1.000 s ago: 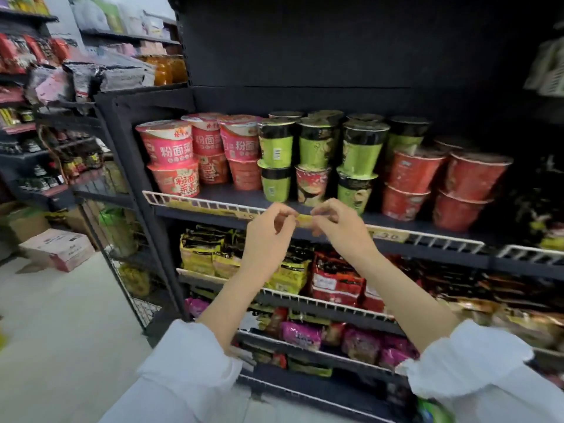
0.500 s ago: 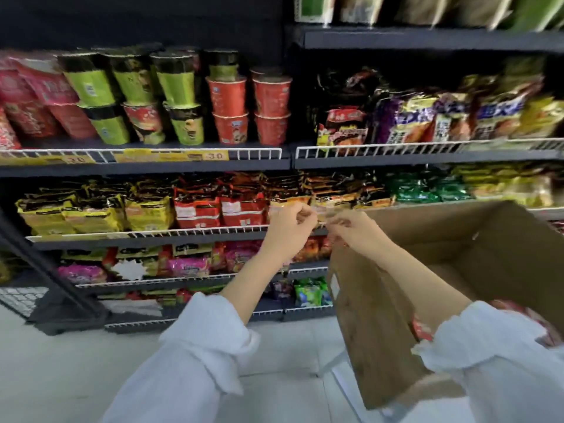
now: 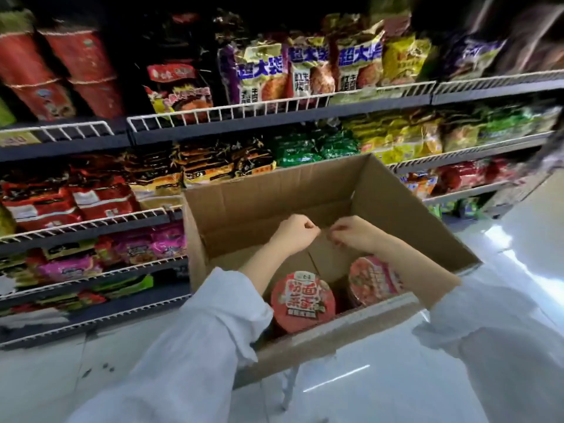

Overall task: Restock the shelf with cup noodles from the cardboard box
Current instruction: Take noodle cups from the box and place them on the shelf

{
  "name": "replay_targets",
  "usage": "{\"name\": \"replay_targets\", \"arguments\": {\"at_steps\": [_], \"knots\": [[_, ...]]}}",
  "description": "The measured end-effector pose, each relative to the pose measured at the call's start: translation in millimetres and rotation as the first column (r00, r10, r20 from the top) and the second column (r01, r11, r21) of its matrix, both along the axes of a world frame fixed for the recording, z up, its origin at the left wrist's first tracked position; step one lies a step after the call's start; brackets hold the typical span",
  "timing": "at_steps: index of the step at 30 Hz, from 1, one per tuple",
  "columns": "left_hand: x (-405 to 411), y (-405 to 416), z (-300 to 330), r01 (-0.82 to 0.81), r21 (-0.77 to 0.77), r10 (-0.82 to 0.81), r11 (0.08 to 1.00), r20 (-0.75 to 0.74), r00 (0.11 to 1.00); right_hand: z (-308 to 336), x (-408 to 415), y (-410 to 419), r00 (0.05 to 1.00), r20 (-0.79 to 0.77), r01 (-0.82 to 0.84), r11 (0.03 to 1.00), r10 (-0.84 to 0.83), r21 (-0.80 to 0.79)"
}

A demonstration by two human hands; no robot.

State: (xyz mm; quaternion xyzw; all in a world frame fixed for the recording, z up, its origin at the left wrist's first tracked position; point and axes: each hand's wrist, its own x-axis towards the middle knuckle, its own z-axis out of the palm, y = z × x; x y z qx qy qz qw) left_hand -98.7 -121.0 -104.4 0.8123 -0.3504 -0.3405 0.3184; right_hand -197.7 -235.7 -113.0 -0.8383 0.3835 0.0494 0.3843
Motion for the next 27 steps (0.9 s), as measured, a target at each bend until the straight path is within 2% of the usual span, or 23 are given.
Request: {"name": "replay_targets", "arguments": {"at_steps": [4, 9, 11, 14, 19, 21, 23, 27], "knots": [[-23.5, -53.9, -42.7, -0.031, 0.138, 0.042, 0.99, -0.079, 0.996, -32.3, -25.2, -56.2, 0.986, -0.164, -0.022, 1.0, 0.02, -0.01], [-32.8, -91.0, -93.0, -0.023, 0.334, 0.068, 0.942, -0.126, 0.99, -61.4, -39.4, -93.5, 0.897, -0.421, -0.077, 0.984, 0.138, 0.158], [-33.2, -100.7, -103.4, -0.011, 0.392, 0.066, 0.92, -0.125, 0.99, -62.8, -35.8, -101.8, 0.875, -0.449, -0.108, 0.977, 0.182, 0.185], [-37.8, -113.4, -115.1, 0.047, 0.426, 0.031, 0.903, -0.174, 0.984, -63.4, -33.2, -112.5, 0.874, -0.461, -0.048, 0.972, 0.152, 0.23], [-55.9, -129.6, -123.2, 0.165, 0.51, 0.006, 0.844, -0.316, 0.949, -69.6, -37.5, -116.6, 0.747, -0.613, -0.092, 0.953, 0.257, 0.287], [-59.9, -133.4, -126.4, 0.131, 0.515, 0.063, 0.847, -0.341, 0.938, -75.5, -34.4, -117.7, 0.762, -0.584, -0.081, 0.935, 0.281, 0.344], [-58.0, -134.5, -129.5, 0.087, 0.523, 0.083, 0.848, -0.293, 0.953, -79.0, -29.4, -118.4, 0.752, -0.589, -0.093, 0.933, 0.295, 0.349], [-37.8, -136.2, -136.8, 0.006, 0.505, 0.129, 0.863, -0.233, 0.964, -75.9, -26.7, -122.5, 0.783, -0.579, -0.034, 0.945, 0.228, 0.325]]}}
